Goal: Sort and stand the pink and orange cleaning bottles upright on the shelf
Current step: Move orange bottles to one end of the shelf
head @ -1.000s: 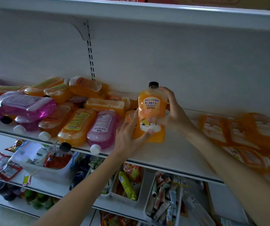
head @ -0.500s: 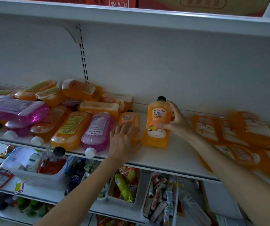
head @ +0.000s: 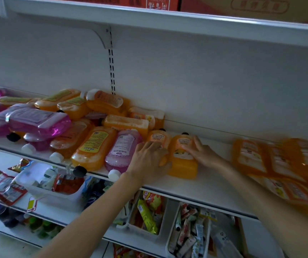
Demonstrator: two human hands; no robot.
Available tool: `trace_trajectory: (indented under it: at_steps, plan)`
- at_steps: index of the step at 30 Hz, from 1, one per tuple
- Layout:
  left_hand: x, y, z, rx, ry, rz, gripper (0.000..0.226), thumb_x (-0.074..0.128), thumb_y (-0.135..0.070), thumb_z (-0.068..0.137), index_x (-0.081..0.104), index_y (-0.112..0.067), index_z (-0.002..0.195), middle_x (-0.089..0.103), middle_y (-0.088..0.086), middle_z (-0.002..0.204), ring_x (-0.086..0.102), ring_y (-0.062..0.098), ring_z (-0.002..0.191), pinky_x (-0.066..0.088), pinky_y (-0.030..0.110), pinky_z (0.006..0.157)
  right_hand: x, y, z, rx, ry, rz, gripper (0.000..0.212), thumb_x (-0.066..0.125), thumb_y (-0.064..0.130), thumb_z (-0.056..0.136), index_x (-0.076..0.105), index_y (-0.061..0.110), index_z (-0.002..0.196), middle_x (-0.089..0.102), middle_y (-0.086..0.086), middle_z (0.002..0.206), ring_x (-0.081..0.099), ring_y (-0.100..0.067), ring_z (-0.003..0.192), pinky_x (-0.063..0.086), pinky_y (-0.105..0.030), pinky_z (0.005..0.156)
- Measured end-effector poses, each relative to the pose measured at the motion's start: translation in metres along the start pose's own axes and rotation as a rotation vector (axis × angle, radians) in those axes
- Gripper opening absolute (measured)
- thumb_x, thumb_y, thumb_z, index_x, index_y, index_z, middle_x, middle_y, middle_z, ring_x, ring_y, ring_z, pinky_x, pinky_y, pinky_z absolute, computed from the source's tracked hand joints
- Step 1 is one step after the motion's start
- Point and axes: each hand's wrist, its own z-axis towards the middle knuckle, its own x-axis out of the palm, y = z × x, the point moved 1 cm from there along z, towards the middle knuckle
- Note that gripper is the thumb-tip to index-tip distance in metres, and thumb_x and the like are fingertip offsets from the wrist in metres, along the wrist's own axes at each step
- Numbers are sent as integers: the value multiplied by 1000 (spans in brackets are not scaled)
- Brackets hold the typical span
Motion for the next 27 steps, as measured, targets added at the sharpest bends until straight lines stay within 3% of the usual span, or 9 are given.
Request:
trace_trajectory:
  at_steps: [3, 6, 10, 15, 19, 23, 27]
  plan:
    - [-8, 4, 8, 3, 42, 18, 38, 43, -44, 92, 54, -27, 124, 44, -4, 138, 36, 18, 127, 22, 33, 103, -6, 13, 5, -60, -93, -283, 69, 46, 59, 87, 36, 12, 138, 42, -12, 139, 35, -29, 129, 35, -40, 104]
    - [-16, 23, 6, -51, 20, -36, 33, 46, -39, 91, 58, -25, 118, 52, -2, 129, 43, 19, 121, 27, 35, 101, -2, 39, 7, -170, -152, -409, 59, 51, 45, 90, 40, 10, 135, 38, -10, 140, 27, -28, 132, 31, -40, 105]
    - [-34, 72, -4, -181, -46, 5, 32, 45, -41, 87, 58, -25, 111, 57, -1, 120, 49, 23, 116, 36, 36, 96, 20, 76, 15, -322, -182, -364, 58, 53, 40, 91, 37, 12, 140, 36, -6, 144, 28, -22, 135, 28, -34, 106]
    - [-44, 135, -27, -300, -65, -124, 56, 27, -54, 75, 62, -28, 110, 59, -2, 119, 54, 20, 111, 45, 38, 91, 48, 119, 31, -439, -198, -321, 54, 55, 31, 91, 38, 9, 138, 37, -8, 144, 31, -21, 133, 28, -29, 104]
    - [-44, 146, -36, -293, -89, -191, 46, 40, -41, 80, 64, -21, 115, 55, -2, 124, 56, 18, 108, 48, 38, 87, 58, 142, 45, -502, -304, -295, 42, 56, 27, 91, 49, 7, 126, 50, -11, 127, 44, -23, 119, 34, -26, 94]
    - [-44, 148, -31, -319, -82, -220, 32, 53, -31, 86, 61, -26, 117, 51, -6, 127, 54, 18, 109, 47, 36, 87, 51, 154, 65, -503, -379, -302, 32, 51, 20, 93, 52, 7, 122, 51, -8, 127, 45, -22, 118, 35, -28, 94]
    - [-40, 152, -28, -328, -77, -213, 33, 56, -29, 86, 59, -27, 119, 48, -9, 129, 48, 15, 113, 41, 26, 81, 40, 154, 93, -406, -368, -330, 43, 56, 16, 88, 47, 9, 129, 51, -9, 130, 47, -23, 117, 39, -32, 93]
